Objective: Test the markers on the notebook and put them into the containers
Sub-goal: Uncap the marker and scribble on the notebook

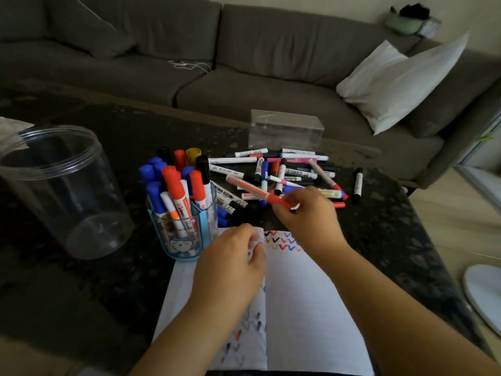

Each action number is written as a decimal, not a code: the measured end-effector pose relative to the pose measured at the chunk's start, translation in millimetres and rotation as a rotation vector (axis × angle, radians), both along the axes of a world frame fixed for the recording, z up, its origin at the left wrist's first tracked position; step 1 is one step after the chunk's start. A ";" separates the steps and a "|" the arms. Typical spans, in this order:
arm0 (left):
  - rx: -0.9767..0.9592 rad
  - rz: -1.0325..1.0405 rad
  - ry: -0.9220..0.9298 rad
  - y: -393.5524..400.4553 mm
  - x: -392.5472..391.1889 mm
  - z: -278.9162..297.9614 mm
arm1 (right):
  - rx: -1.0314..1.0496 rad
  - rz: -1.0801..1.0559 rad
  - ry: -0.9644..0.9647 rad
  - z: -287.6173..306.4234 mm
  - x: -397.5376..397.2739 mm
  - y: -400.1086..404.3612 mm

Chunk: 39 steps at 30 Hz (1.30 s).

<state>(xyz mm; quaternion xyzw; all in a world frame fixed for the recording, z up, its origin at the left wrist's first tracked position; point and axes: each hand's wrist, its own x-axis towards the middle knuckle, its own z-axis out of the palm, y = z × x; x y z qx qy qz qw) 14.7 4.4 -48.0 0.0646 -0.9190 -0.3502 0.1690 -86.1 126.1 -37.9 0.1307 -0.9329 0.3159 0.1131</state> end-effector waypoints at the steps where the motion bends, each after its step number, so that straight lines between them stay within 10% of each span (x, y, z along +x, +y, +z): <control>1: -0.001 -0.003 0.010 1.7 1.0 1.6 | -0.052 -0.011 0.007 4.3 12.8 10.8; 9: 0.148 -0.100 0.010 21.8 11.8 13.4 | -0.603 -0.014 -0.268 30.7 91.4 57.8; 27: 1.466 -0.530 -0.505 32.4 7.8 11.4 | -1.518 0.293 -1.337 13.5 108.2 45.8; 35: 1.448 -0.364 -0.437 38.2 11.0 16.0 | -1.078 0.196 -0.980 13.8 114.4 36.9; 39: 1.345 -0.130 -0.361 28.5 0.3 9.9 | -0.331 0.093 -0.532 -1.3 120.4 39.8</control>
